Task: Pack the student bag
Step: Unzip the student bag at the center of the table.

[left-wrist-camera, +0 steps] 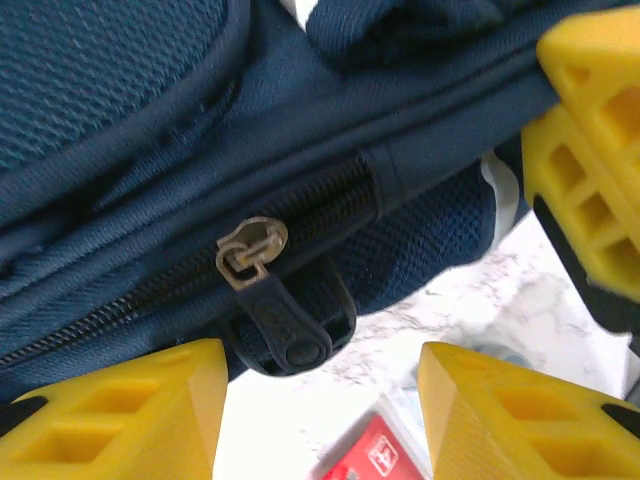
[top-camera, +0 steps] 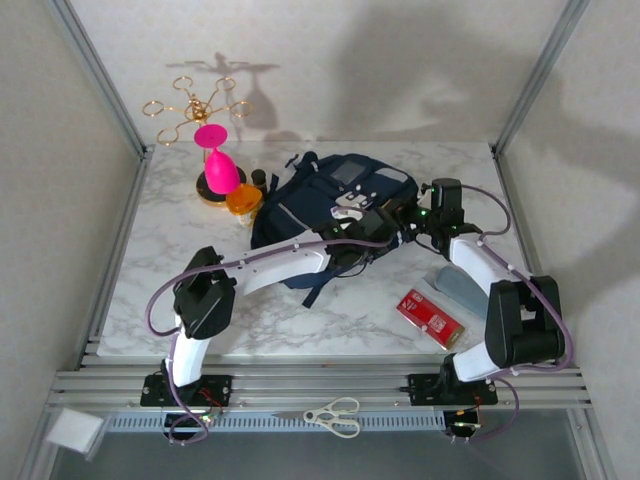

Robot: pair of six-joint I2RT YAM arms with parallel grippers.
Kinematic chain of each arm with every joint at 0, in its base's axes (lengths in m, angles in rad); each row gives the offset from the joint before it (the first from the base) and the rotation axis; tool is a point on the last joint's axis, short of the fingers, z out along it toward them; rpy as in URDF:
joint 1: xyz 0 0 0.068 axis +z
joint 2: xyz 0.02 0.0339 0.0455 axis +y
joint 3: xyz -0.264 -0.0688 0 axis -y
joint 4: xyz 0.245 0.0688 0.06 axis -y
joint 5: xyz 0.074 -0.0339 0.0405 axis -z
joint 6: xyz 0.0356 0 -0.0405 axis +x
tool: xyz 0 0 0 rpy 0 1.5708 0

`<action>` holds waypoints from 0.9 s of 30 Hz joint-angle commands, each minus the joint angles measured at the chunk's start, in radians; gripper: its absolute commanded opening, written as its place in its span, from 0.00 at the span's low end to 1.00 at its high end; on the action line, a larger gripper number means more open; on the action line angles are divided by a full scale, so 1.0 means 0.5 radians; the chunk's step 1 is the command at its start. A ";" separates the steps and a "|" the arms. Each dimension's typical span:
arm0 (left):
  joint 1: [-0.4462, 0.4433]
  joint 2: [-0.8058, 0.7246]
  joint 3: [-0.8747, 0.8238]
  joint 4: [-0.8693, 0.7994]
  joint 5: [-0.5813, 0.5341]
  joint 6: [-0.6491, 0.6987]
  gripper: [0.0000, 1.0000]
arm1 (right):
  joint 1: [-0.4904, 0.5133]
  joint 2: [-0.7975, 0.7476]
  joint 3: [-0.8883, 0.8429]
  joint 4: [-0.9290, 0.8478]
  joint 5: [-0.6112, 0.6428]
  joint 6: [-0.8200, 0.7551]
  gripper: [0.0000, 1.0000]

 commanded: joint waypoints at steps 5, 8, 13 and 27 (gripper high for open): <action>-0.063 0.033 0.142 -0.499 -0.324 -0.103 0.52 | 0.071 -0.232 -0.082 0.215 -0.051 0.054 0.00; -0.062 0.043 0.194 -0.559 -0.372 -0.101 0.51 | 0.093 -0.269 -0.120 0.210 -0.047 0.050 0.00; -0.068 0.126 0.317 -0.753 -0.411 -0.107 0.48 | 0.115 -0.274 -0.174 0.243 -0.063 0.070 0.00; -0.081 0.128 0.218 -0.778 -0.463 -0.183 0.33 | 0.133 -0.286 -0.157 0.211 -0.040 0.037 0.00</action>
